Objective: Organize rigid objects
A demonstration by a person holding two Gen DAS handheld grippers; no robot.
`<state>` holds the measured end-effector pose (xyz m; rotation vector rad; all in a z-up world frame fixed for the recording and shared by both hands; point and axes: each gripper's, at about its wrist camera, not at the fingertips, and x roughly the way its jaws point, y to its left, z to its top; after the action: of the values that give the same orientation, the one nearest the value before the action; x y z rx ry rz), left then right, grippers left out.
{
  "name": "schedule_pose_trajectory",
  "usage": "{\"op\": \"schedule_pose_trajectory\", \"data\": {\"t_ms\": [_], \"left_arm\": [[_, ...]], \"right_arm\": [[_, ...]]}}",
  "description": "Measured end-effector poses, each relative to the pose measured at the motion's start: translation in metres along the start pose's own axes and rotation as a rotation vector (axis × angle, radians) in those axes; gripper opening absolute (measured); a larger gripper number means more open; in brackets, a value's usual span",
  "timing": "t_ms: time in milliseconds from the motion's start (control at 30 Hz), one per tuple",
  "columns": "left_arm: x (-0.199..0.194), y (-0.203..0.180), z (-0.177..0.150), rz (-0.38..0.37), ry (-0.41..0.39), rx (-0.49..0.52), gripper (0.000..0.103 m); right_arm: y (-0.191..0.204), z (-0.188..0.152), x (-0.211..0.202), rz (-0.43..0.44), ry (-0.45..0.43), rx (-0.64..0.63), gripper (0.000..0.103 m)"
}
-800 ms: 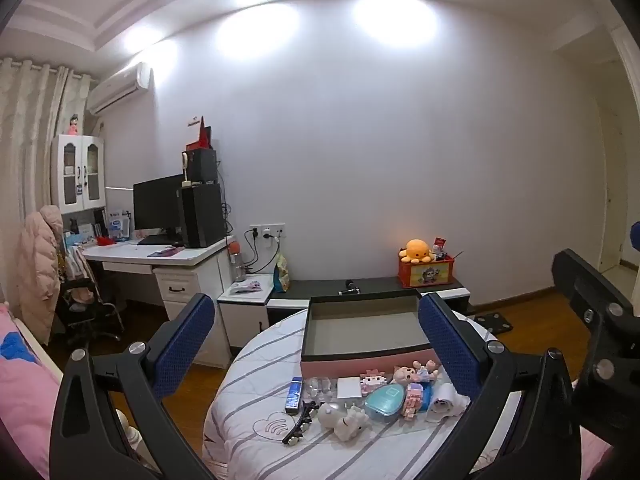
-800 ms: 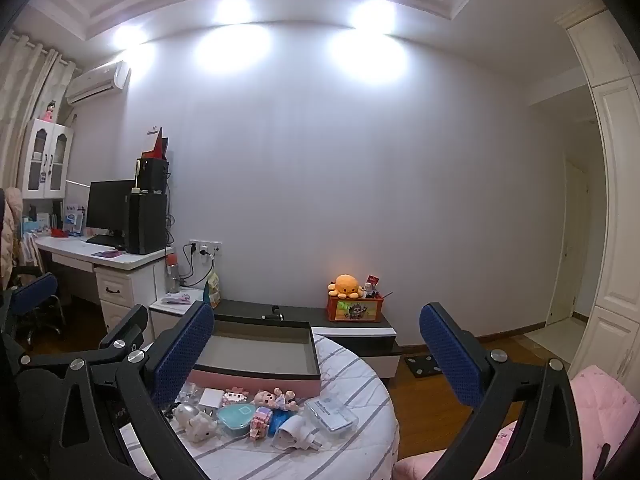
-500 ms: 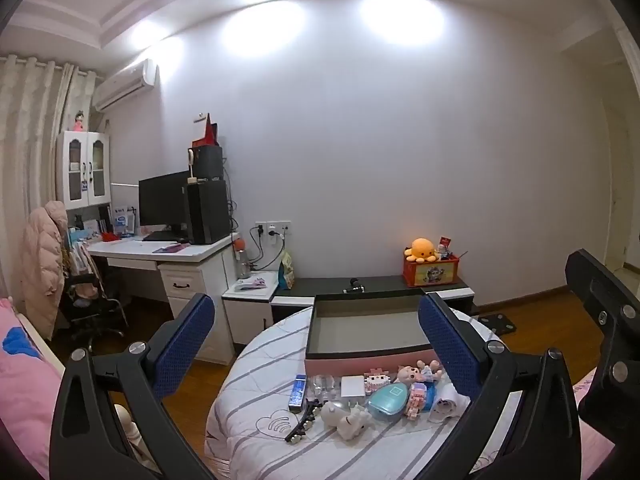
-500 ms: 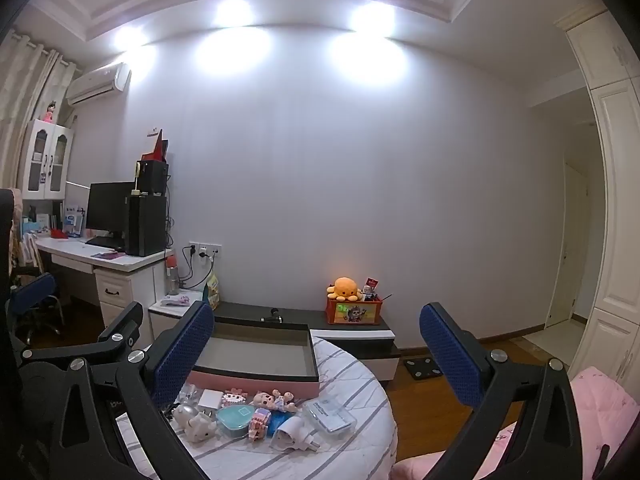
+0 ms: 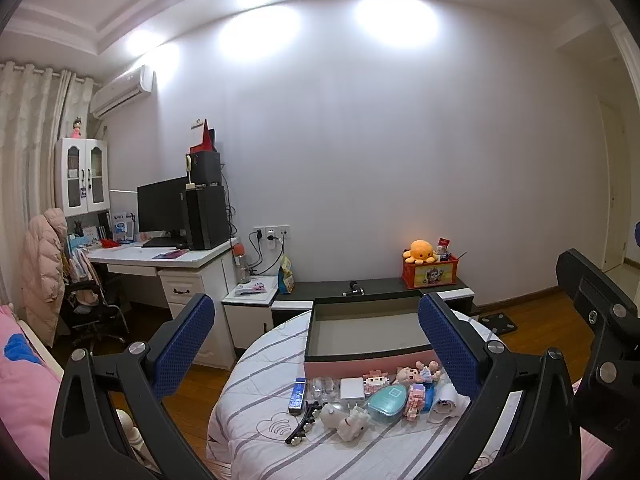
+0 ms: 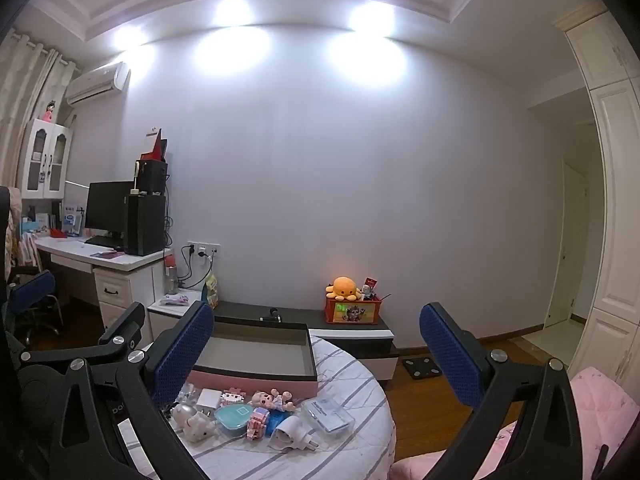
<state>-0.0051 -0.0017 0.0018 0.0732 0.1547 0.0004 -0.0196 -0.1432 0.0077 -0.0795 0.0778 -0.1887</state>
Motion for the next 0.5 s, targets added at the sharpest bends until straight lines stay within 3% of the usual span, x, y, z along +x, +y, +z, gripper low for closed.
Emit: {"op": "schedule_pose_trajectory", "data": {"t_ms": [500], "left_arm": [[0.0018,-0.002,0.0015,0.012,0.006,0.006,0.103]], "right_arm": [[-0.0006,0.0019,0.0007,-0.005,0.005,-0.004,0.103]]}}
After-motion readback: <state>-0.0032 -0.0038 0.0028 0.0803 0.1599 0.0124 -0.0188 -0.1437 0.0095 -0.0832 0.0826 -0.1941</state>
